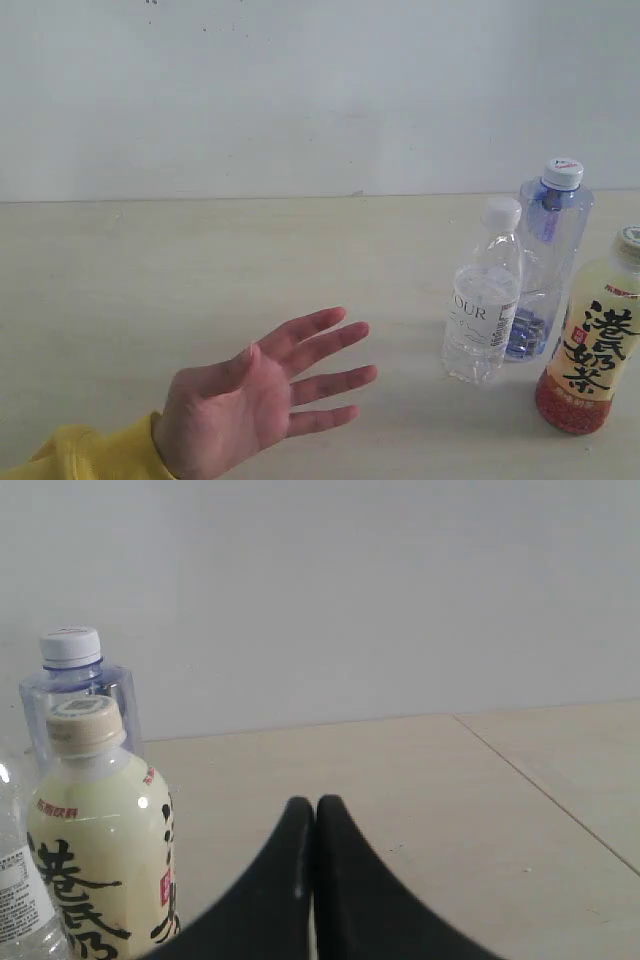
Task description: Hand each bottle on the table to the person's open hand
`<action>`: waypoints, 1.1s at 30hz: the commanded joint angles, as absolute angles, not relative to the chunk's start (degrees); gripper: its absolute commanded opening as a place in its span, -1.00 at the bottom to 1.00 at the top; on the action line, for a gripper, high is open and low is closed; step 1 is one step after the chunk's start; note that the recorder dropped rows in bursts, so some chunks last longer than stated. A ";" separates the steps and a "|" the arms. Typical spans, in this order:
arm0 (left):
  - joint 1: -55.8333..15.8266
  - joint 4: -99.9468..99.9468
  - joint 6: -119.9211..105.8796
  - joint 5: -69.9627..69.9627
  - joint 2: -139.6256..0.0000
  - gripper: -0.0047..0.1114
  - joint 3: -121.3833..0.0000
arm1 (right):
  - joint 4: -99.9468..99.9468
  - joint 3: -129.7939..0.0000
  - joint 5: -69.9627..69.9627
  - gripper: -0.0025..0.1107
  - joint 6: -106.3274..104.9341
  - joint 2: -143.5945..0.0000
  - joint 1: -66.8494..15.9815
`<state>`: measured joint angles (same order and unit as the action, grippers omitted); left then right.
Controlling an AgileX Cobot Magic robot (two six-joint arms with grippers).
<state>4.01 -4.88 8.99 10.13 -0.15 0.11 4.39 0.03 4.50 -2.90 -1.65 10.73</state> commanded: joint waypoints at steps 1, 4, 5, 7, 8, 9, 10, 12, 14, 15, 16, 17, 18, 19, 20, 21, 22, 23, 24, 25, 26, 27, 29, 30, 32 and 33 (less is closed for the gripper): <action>4.16 -4.91 9.24 10.26 0.00 -0.85 0.00 | 4.07 0.00 4.55 -0.96 -3.33 -1.23 10.83; 4.16 -4.91 9.24 10.26 0.00 -0.85 0.00 | 4.07 0.00 4.55 -0.96 -3.33 -1.23 10.83; 4.16 -4.91 9.24 10.26 0.00 -0.85 0.00 | 4.19 0.00 4.55 -0.96 -3.33 -1.23 10.83; 4.16 -4.91 9.24 10.26 0.00 -0.85 0.00 | 4.21 0.00 3.87 -0.96 -3.33 -1.23 10.83; 4.16 -4.91 9.24 10.26 0.00 -0.85 0.00 | 4.21 0.00 3.34 -0.96 -3.33 -1.23 10.83; 4.16 -4.91 9.24 10.26 0.00 -0.85 0.00 | 4.21 0.00 3.14 -0.96 -3.33 -1.23 10.83; 4.16 -4.91 9.24 10.26 0.00 -0.85 0.00 | 4.21 0.00 3.27 -0.96 -3.33 -1.23 10.83; 4.16 -4.91 9.24 10.26 0.00 -0.85 0.00 | 4.21 0.00 3.27 -0.96 -3.33 -1.23 10.83; 4.16 -4.91 9.24 10.26 0.00 -0.85 0.00 | 4.21 0.00 3.27 -0.96 -3.33 -1.23 10.83; 4.16 -4.91 9.24 10.26 0.00 -0.85 0.00 | 4.21 0.00 3.27 -0.96 -3.33 -1.23 10.83; 4.16 -4.91 9.24 10.26 0.00 -0.85 0.00 | 4.21 0.00 3.27 -0.96 -3.33 -1.23 10.83; 4.16 -4.91 9.24 10.26 0.00 -0.85 0.00 | 4.21 0.00 3.27 -0.96 -3.33 -1.23 10.83; 4.16 -4.91 9.24 10.26 0.00 -0.85 0.00 | 4.21 0.00 3.27 -0.96 -3.33 -1.23 10.83; 4.16 -4.91 9.24 10.26 0.00 -0.85 0.00 | 4.21 0.00 3.27 -0.96 -3.33 -1.23 10.83; 4.16 -4.91 9.24 10.26 0.00 -0.85 0.00 | 4.21 0.00 3.27 -0.96 -3.33 -1.23 10.83; 4.16 -4.91 9.24 10.26 0.00 -0.85 0.00 | 4.21 0.00 3.27 -0.96 -3.33 -1.23 10.83; 4.16 -4.91 9.24 10.26 0.00 -0.85 0.00 | 4.21 0.00 3.27 -0.96 -3.33 -1.23 10.83; 4.16 -4.91 9.24 10.26 0.00 -0.85 0.00 | 4.21 0.00 3.27 -0.96 -3.33 -1.23 10.83; 4.16 -4.91 9.24 10.26 0.00 -0.85 0.00 | 4.21 0.00 3.27 -0.96 -3.33 -1.23 10.83; 4.16 -4.91 9.24 10.26 0.00 -0.85 0.00 | 4.21 0.00 3.29 -0.96 -3.23 -1.23 10.83; 4.16 -4.91 9.24 10.26 0.00 -0.85 0.00 | 4.21 0.00 3.29 -0.96 -3.23 -1.23 10.83; 4.16 -4.91 9.24 10.26 0.00 -0.85 0.00 | 4.21 0.00 3.29 -0.96 -3.23 -1.23 10.83; 4.16 -4.91 9.24 10.26 0.00 -0.85 0.00 | 4.21 0.00 3.29 -0.96 -3.23 -1.23 10.83; 4.16 -4.91 9.24 10.26 0.00 -0.85 0.00 | 4.21 0.00 3.29 -0.96 -3.23 -1.23 10.83; 4.16 -4.91 9.24 10.26 0.00 -0.85 0.00 | 4.21 0.00 3.29 -0.96 -3.23 -1.23 10.83; 4.16 -4.91 9.24 10.26 0.00 -0.85 0.00 | 4.21 0.00 3.29 -0.96 -3.23 -1.23 10.83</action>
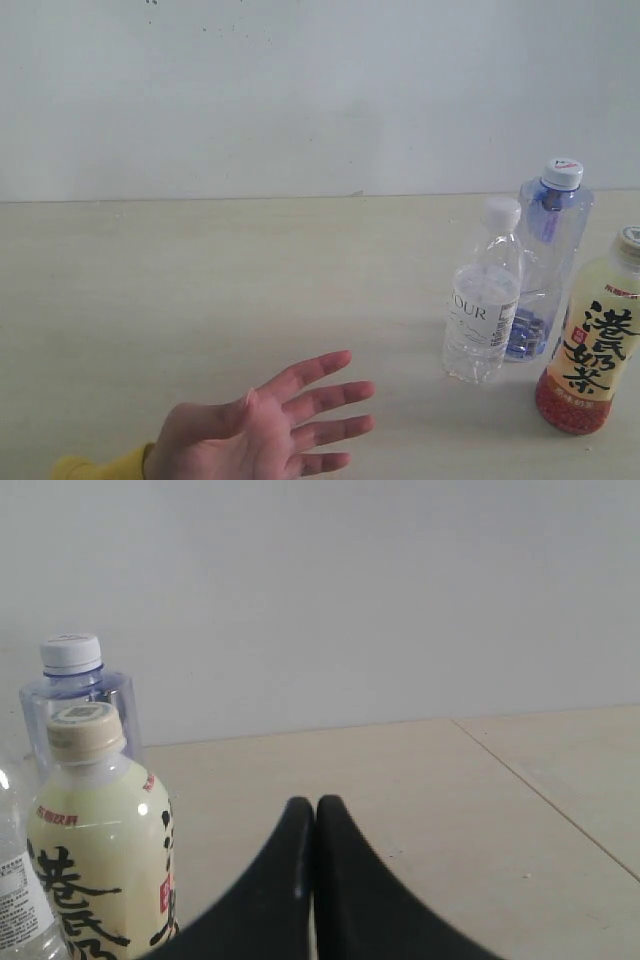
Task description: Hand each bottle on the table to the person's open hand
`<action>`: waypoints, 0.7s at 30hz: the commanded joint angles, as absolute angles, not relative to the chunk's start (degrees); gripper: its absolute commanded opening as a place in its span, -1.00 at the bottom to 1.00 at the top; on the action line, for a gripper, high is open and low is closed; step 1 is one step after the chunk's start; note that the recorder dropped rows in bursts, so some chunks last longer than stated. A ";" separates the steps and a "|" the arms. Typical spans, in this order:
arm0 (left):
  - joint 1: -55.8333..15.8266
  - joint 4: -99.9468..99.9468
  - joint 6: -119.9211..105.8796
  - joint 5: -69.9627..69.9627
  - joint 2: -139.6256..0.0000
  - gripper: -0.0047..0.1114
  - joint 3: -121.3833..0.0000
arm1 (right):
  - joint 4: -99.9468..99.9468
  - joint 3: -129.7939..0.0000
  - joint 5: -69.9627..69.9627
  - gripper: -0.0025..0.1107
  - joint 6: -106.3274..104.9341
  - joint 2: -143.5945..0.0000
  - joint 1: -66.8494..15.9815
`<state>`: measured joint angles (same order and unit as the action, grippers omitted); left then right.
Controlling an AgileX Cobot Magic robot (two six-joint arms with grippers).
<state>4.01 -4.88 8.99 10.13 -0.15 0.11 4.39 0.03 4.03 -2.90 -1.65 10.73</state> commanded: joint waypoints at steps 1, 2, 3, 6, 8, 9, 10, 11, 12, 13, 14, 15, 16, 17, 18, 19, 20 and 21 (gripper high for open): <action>4.16 -4.91 9.24 10.26 0.00 -0.85 0.00 | 4.21 0.00 3.29 -0.96 -3.23 -1.23 10.83; 4.16 -4.91 9.24 10.26 0.00 -0.85 0.00 | 4.21 0.00 3.29 -0.96 -3.23 -1.23 10.83; 4.16 -4.91 9.24 10.26 0.00 -0.85 0.00 | 4.21 0.00 2.55 -0.96 -3.23 -1.23 10.83; 4.16 -4.91 9.24 10.26 0.00 -0.85 0.00 | 4.21 0.00 -2.43 -0.96 -3.23 -1.23 10.83; 4.16 -4.91 9.24 10.26 0.00 -0.85 0.00 | 5.66 0.00 -7.47 -0.96 0.67 -1.23 10.83; 4.16 -4.91 9.24 10.26 0.00 -0.85 0.00 | 7.67 0.00 -9.11 -0.96 8.10 -1.23 10.83; 4.16 -4.91 9.24 10.26 0.00 -0.85 0.00 | 9.20 0.00 -9.14 -0.96 12.68 -1.23 10.83; 4.16 -4.91 9.24 10.26 0.00 -0.85 0.00 | 11.30 0.00 -8.86 -0.96 18.19 -1.23 10.83; 4.16 -4.91 9.24 10.26 0.00 -0.85 0.00 | 12.71 0.00 -8.75 -0.96 21.17 -1.23 10.83; 4.16 -4.91 9.24 10.26 0.00 -0.85 0.00 | 12.69 0.00 -8.48 -0.96 22.65 -1.23 10.83; 4.16 -4.91 9.24 10.26 0.00 -0.85 0.00 | 10.82 0.00 -5.94 -0.96 22.14 -1.35 10.83; 4.16 -4.91 9.24 10.26 0.00 -0.85 0.00 | 5.68 -2.14 0.00 -0.96 20.95 -1.62 10.83; 4.16 -4.91 9.24 10.26 0.00 -0.85 0.00 | 4.60 -4.58 4.19 -0.96 19.98 -2.86 10.83; 4.16 -4.91 9.24 10.26 0.00 -0.85 0.00 | 4.60 -5.91 6.17 -0.96 19.61 -4.30 10.83; 4.16 -4.91 9.24 10.26 0.00 -0.85 0.00 | 4.60 -6.80 7.47 -0.96 19.04 -5.71 10.83; 4.16 -4.91 9.24 10.26 0.00 -0.85 0.00 | 4.90 -7.64 8.58 -0.96 17.98 -7.77 10.83; 4.16 -4.91 9.24 10.26 0.00 -0.85 0.00 | 7.25 -8.33 9.35 -0.96 14.66 -11.02 10.53; 4.16 -4.91 9.24 10.26 0.00 -0.85 0.00 | 13.58 -9.24 9.89 -0.96 6.79 -15.24 9.13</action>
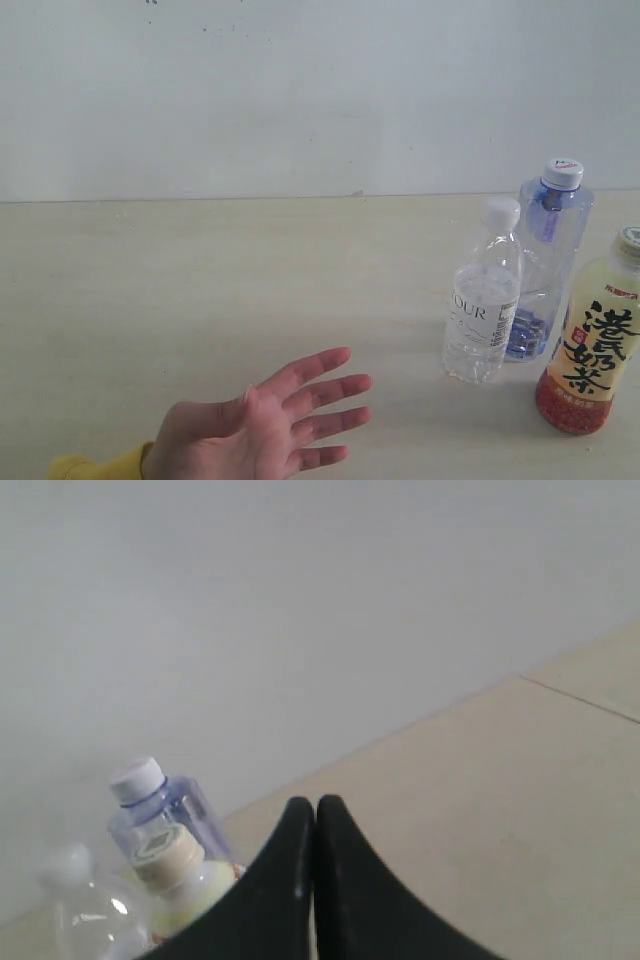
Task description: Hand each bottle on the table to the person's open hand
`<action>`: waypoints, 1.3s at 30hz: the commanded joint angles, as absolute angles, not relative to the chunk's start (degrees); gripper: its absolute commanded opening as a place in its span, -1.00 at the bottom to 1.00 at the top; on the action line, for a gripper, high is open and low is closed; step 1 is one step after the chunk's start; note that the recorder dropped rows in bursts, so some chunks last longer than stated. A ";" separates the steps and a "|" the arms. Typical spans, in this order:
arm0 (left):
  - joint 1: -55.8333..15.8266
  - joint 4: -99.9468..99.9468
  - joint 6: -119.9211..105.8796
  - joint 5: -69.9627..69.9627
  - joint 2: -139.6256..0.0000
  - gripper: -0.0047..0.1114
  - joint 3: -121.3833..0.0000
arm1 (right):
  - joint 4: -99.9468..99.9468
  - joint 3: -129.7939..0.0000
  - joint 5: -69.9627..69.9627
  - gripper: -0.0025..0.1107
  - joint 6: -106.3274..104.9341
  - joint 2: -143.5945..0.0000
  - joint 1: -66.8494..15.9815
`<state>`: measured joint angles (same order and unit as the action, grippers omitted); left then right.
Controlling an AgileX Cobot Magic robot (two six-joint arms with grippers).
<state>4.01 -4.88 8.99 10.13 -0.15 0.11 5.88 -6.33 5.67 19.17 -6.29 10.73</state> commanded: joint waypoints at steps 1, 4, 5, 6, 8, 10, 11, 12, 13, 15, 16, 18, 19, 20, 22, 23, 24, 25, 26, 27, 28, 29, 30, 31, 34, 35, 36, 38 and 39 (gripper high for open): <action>4.16 -4.91 9.24 10.26 0.00 -0.85 0.00 | 22.14 -10.09 10.07 -0.96 -2.28 -18.55 7.26; 4.16 -4.91 9.24 10.26 0.00 -0.85 0.00 | 45.85 -14.43 6.11 -0.75 -37.30 -29.49 -2.78; 4.16 -4.91 9.24 10.26 0.00 -0.85 0.00 | 46.56 -15.33 4.82 -0.67 -40.52 -31.39 -4.52; 4.16 -4.91 9.24 10.26 0.00 -0.85 0.00 | 46.56 -15.95 3.26 -0.58 -41.97 -33.15 -5.96; 4.16 -4.91 9.24 10.26 0.00 -0.85 0.00 | 46.33 -16.31 -0.45 -0.35 -43.42 -35.60 -7.89; 4.16 -4.91 9.24 10.26 0.00 -0.85 0.00 | 46.04 -16.31 -2.95 -0.05 -43.76 -36.84 -9.38; 4.16 -4.91 9.24 10.26 0.00 -0.85 0.00 | 46.04 -16.31 -3.73 0.15 -43.76 -37.40 -10.10; 4.16 -4.91 9.24 10.26 0.00 -0.85 0.00 | 45.90 -16.31 -3.87 0.33 -43.76 -37.94 -10.80; 4.16 -4.91 9.24 10.26 0.00 -0.85 0.00 | 45.90 -16.31 -4.17 0.42 -43.76 -38.35 -11.33; 4.16 -4.91 9.24 10.26 0.00 -0.85 0.00 | 45.90 -16.31 -5.20 0.44 -43.52 -40.24 -13.13; 4.16 -4.91 9.24 10.26 0.00 -0.85 0.00 | 45.90 -16.31 -8.12 0.45 -43.17 -42.31 -13.35; 4.16 -4.91 9.24 10.26 0.00 -0.85 0.00 | 45.49 -16.31 -13.67 0.45 -40.37 -45.56 -13.35; 4.16 -4.91 9.24 10.26 0.00 -0.85 0.00 | 45.48 -16.31 -14.53 0.45 -40.37 -46.35 -13.35; 4.16 -4.91 9.24 10.26 0.00 -0.85 0.00 | 44.07 -16.47 -14.30 0.45 -40.24 -48.26 -13.35; 4.16 -4.91 9.24 10.26 0.00 -0.85 0.00 | 36.00 -16.72 -13.80 0.45 -33.91 -50.94 -13.35; 4.16 -4.91 9.24 10.26 0.00 -0.85 0.00 | 26.04 -16.72 -14.73 0.45 -23.72 -52.46 -13.35; 4.16 -4.91 9.24 10.26 0.00 -0.85 0.00 | 19.72 -16.72 -15.61 0.45 -18.29 -52.84 -13.35; 4.16 -4.91 9.24 10.26 0.00 -0.85 0.00 | 10.17 -16.72 -18.35 0.45 -10.46 -53.39 -13.35; 4.16 -4.91 9.24 10.26 0.00 -0.85 0.00 | 8.91 -16.72 -19.88 0.45 -9.19 -53.51 -13.20; 4.16 -4.91 9.24 10.26 0.00 -0.85 0.00 | 10.64 -16.72 -21.66 0.45 -10.11 -53.81 -13.20; 4.16 -4.91 9.24 10.26 0.00 -0.85 0.00 | 11.87 -16.72 -21.77 0.45 -11.11 -54.13 -13.20; 4.16 -4.91 9.24 10.26 0.00 -0.85 0.00 | 12.33 -16.72 -21.56 0.45 -11.44 -55.75 -13.20; 4.16 -4.91 9.24 10.26 0.00 -0.85 0.00 | 12.33 -16.72 -23.16 0.45 -11.72 -57.82 -13.20; 4.16 -4.91 9.24 10.26 0.00 -0.85 0.00 | 12.33 -16.72 -24.86 0.45 -12.14 -59.09 -13.20; 4.16 -4.91 9.24 10.26 0.00 -0.85 0.00 | 12.33 -16.72 -29.11 0.45 -12.12 -62.74 -13.20; 4.16 -4.91 9.24 10.26 0.00 -0.85 0.00 | 12.45 -16.72 -29.57 0.45 -12.12 -63.77 -13.20; 4.16 -4.91 9.24 10.26 0.00 -0.85 0.00 | 12.58 -16.72 -30.06 0.45 -12.12 -64.98 -13.20; 4.16 -4.91 9.24 10.26 0.00 -0.85 0.00 | 12.58 -16.72 -31.48 0.45 -12.12 -67.10 -13.20; 4.16 -4.91 9.24 10.26 0.00 -0.85 0.00 | 12.58 -16.72 -32.66 0.44 -12.12 -67.82 -13.20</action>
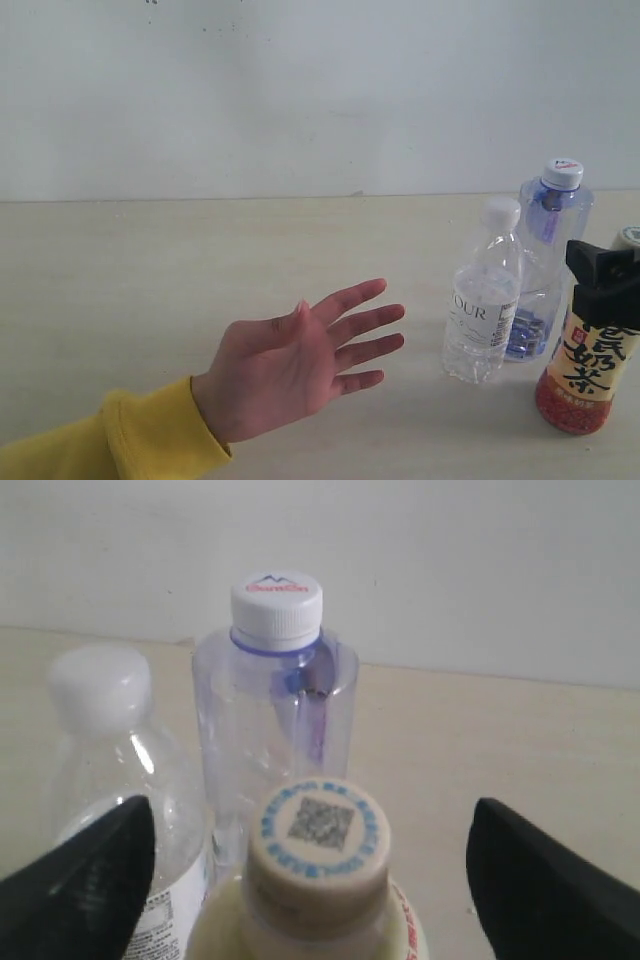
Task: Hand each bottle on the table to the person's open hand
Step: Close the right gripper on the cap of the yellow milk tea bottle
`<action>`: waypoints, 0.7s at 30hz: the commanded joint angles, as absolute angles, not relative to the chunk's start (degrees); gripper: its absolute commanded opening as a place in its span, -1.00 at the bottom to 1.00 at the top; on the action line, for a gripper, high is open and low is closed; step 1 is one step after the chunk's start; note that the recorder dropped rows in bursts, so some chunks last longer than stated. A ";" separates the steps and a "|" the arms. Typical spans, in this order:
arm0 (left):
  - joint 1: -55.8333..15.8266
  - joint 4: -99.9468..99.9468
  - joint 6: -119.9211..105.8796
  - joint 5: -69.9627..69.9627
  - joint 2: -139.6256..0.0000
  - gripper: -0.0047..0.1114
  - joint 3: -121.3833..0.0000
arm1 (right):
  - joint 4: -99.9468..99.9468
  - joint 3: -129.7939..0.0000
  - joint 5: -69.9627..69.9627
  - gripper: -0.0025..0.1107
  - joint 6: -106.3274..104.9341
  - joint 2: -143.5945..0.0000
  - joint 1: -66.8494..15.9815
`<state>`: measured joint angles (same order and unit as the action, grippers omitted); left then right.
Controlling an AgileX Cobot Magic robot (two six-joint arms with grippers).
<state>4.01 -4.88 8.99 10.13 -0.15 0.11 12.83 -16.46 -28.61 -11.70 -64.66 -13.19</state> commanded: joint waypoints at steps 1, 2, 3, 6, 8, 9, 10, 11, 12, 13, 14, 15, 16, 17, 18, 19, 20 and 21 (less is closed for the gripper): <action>4.16 -4.91 9.24 10.26 0.00 -0.85 0.00 | 12.58 -16.72 -34.06 0.42 -12.12 -68.23 -13.20; 4.16 -4.91 9.24 10.26 0.00 -0.85 0.00 | 12.58 -16.72 -35.10 0.38 -11.98 -68.67 -13.20; 4.16 -4.91 9.24 10.26 0.00 -0.85 0.00 | 12.58 -16.72 -35.86 0.31 -11.98 -68.67 -13.20; 4.16 -4.91 9.24 10.26 0.00 -0.85 0.00 | 12.48 -16.72 -35.33 -0.02 -11.98 -68.67 -13.20; 4.16 -4.91 9.24 10.26 0.00 -0.85 0.00 | 12.48 -16.72 -35.21 -0.33 -11.76 -68.67 -13.20; 4.16 -4.91 9.24 10.26 0.00 -0.85 0.00 | 12.48 -16.72 -35.21 -0.49 -11.20 -68.67 -13.20; 4.16 -4.91 9.24 10.26 0.00 -0.85 0.00 | 12.48 -16.72 -35.21 -0.71 -11.08 -68.67 -13.20; 4.16 -4.91 9.24 10.26 0.00 -0.85 0.00 | 12.48 -16.72 -35.34 -0.93 -11.08 -68.67 -13.20; 4.16 -4.91 9.24 10.26 0.00 -0.85 0.00 | 12.48 -16.72 -35.44 -0.95 -11.00 -68.67 -13.20; 4.16 -4.91 9.24 10.26 0.00 -0.85 0.00 | 12.03 -16.72 -35.56 -0.96 -11.00 -68.52 -13.20; 4.16 -4.91 9.24 10.26 0.00 -0.85 0.00 | 12.06 -16.72 -35.56 -0.96 -11.00 -68.17 -13.20; 4.16 -4.91 9.24 10.26 0.00 -0.85 0.00 | 12.06 -16.72 -34.95 -0.96 -11.00 -67.67 -13.20; 4.16 -4.91 9.24 10.26 0.00 -0.85 0.00 | 12.06 -16.72 -33.98 -0.96 -10.69 -66.71 -13.20; 4.16 -4.91 9.24 10.26 0.00 -0.85 0.00 | 12.21 -16.72 -32.19 -0.96 -10.17 -65.41 -13.20; 4.16 -4.91 9.24 10.26 0.00 -0.85 0.00 | 12.21 -16.72 -29.86 -0.96 -9.80 -63.66 -13.33; 4.16 -4.91 9.24 10.26 0.00 -0.85 0.00 | 12.21 -16.72 -27.91 -0.96 -9.81 -61.66 -14.04; 4.16 -4.91 9.24 10.26 0.00 -0.85 0.00 | 12.21 -16.72 -26.21 -0.96 -10.71 -59.51 -15.03; 4.16 -4.91 9.24 10.26 0.00 -0.85 0.00 | 12.21 -16.72 -25.45 -0.96 -11.62 -57.65 -16.06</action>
<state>4.01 -4.88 8.99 10.13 -0.15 0.11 12.59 -16.58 -28.60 -10.32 -62.69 -13.99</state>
